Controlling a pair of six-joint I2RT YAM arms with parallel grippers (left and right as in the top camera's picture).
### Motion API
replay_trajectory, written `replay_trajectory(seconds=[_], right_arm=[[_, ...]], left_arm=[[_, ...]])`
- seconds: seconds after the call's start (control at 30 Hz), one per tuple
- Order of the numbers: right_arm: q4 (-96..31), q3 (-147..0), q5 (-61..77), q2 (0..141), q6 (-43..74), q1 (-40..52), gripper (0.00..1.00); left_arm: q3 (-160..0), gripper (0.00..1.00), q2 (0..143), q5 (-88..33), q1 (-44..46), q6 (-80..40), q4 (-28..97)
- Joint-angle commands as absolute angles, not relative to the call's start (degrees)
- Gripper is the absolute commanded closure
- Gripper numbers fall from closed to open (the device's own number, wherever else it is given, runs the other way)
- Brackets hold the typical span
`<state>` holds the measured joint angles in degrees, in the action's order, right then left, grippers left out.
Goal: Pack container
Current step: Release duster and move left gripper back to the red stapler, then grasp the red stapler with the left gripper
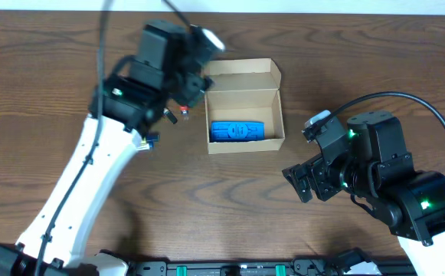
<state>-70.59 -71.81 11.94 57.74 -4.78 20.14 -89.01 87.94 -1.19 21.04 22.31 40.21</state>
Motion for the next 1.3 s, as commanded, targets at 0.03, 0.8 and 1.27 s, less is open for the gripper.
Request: replay_trajectory(seconds=[0.03, 0.8, 1.27], right_arm=[[-70.50, -71.99, 11.79, 57.87, -4.12, 19.79, 0.01], [-70.50, -71.99, 11.79, 57.87, -4.10, 19.79, 0.01], [-70.48, -71.99, 11.79, 57.87, -4.12, 19.79, 0.01]], left_arm=[[-88.86, 0.18, 91.64, -3.36, 15.42, 7.42, 41.36], [-88.86, 0.20, 117.12, -4.10, 14.02, -5.34, 34.68], [-88.86, 0.31, 122.54, -3.22, 16.16, -11.27, 30.79]])
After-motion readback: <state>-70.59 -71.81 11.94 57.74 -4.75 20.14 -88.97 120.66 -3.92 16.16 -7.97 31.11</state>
